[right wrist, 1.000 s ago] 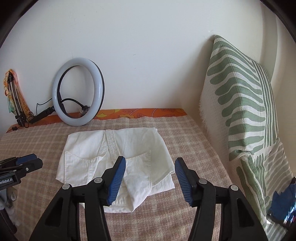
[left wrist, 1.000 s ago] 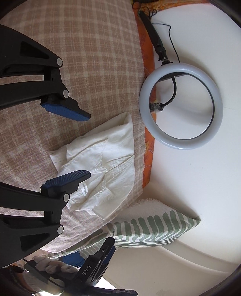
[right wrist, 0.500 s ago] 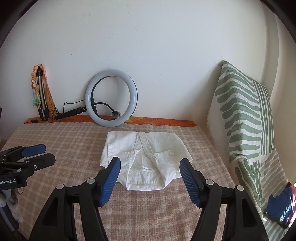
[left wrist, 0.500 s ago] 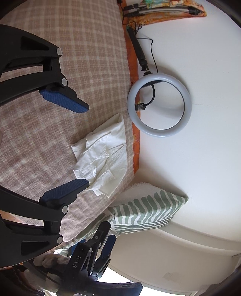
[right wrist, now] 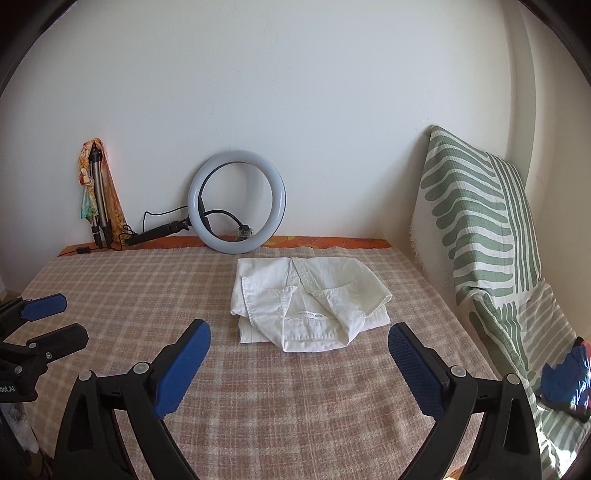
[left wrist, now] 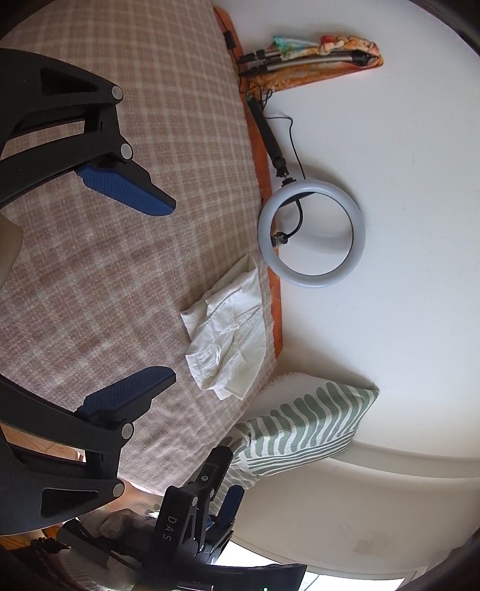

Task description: Fold small clothes

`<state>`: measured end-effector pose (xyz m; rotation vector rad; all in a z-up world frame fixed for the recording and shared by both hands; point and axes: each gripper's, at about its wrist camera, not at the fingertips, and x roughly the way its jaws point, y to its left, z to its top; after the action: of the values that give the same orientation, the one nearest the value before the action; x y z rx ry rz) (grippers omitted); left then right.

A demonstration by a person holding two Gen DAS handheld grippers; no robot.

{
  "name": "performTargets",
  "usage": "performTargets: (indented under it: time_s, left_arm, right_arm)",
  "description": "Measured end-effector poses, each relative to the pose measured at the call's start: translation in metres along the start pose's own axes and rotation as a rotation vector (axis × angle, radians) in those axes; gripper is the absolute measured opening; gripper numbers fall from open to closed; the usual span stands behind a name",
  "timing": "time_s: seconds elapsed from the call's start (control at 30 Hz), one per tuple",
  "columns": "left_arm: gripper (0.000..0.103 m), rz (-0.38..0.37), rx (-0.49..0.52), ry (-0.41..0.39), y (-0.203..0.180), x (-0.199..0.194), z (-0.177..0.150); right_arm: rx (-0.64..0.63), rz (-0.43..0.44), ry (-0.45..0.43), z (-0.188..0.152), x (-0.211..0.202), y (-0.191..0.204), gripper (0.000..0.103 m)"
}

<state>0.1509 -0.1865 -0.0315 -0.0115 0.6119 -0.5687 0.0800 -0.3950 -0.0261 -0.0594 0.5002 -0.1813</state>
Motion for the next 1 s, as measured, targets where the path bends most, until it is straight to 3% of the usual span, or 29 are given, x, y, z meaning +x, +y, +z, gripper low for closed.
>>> performTargets:
  time_s: [0.53,1.0]
  left_arm:
    - [0.09,0.064,-0.012,0.074,-0.008,-0.013,-0.031]
    - [0.091,0.099,0.018,0.073,-0.014,-0.017,-0.04]
  right_arm:
    - [0.057,-0.006,0.022,-0.05,-0.024,0.008,0.103]
    - [0.082,-0.02,0.034,-0.058,-0.024,0.005,0.103]
